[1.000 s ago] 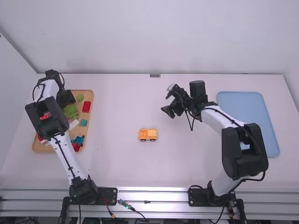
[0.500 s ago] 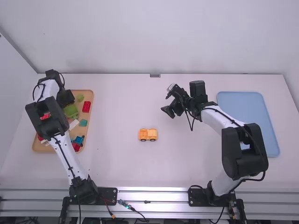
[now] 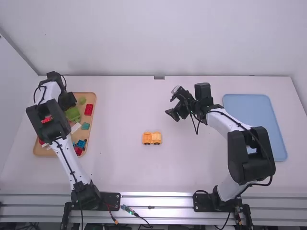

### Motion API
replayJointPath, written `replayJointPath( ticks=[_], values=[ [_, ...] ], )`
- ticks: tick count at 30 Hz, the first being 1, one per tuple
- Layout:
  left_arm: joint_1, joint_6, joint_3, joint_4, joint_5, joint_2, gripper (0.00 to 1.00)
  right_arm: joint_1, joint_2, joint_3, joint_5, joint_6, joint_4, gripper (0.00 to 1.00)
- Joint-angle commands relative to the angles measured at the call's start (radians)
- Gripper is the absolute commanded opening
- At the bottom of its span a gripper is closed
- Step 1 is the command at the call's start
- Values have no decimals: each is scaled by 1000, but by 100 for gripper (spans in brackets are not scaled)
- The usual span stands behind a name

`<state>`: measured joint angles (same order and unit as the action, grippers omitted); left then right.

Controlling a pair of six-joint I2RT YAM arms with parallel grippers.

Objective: Assemble lego blocks to make yellow taxi

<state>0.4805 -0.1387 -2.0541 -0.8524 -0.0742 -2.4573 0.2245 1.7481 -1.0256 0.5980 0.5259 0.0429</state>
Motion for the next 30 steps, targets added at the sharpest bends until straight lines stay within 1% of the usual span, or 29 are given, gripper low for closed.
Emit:
replayJointPath(
  ticks=[1,2,6,7,10,13,14,18,20,23,25,26,27,28,30],
  values=[
    [-8,-8,-2,-15,10,-11,27,-2,-30,-3,3,-6,2,99],
    [-10,-8,-20,-29,10,-11,26,-2,-30,-3,3,-6,2,99],
    [-10,-32,-74,-73,10,-11,18,-2,-30,-3,3,-6,2,99],
    [-10,-34,-93,-83,11,-11,18,-2,-30,-3,2,-6,2,99],
    [-11,-34,-173,-131,42,-11,20,-2,-30,-3,3,-6,2,99],
    [-8,-34,-223,-161,66,-11,22,-2,-30,-3,3,-5,2,99],
    [-11,-34,-260,-185,90,-11,22,-2,-30,-3,3,-6,3,99],
    [-11,-34,-376,-274,193,-11,13,-2,-30,-3,3,-5,15,99],
    [-10,-34,-414,-315,235,-11,12,-2,-30,-3,3,-12,29,99],
    [-23,-10,-491,-418,335,-11,7,-2,-30,-3,3,-69,71,99],
    [-37,44,-527,-475,410,-11,4,-2,-30,-3,2,-119,101,99],
    [-55,100,-549,-515,477,-11,2,-2,-30,-3,4,-156,127,99],
    [-55,100,-549,-515,477,-11,2,-2,-30,-3,4,-156,127,99],
    [-77,145,-565,-555,523,-11,2,-3,-30,-3,4,-189,147,99],
    [-119,187,-581,-599,541,-11,2,-3,-30,-4,7,-237,177,99]
  ],
)
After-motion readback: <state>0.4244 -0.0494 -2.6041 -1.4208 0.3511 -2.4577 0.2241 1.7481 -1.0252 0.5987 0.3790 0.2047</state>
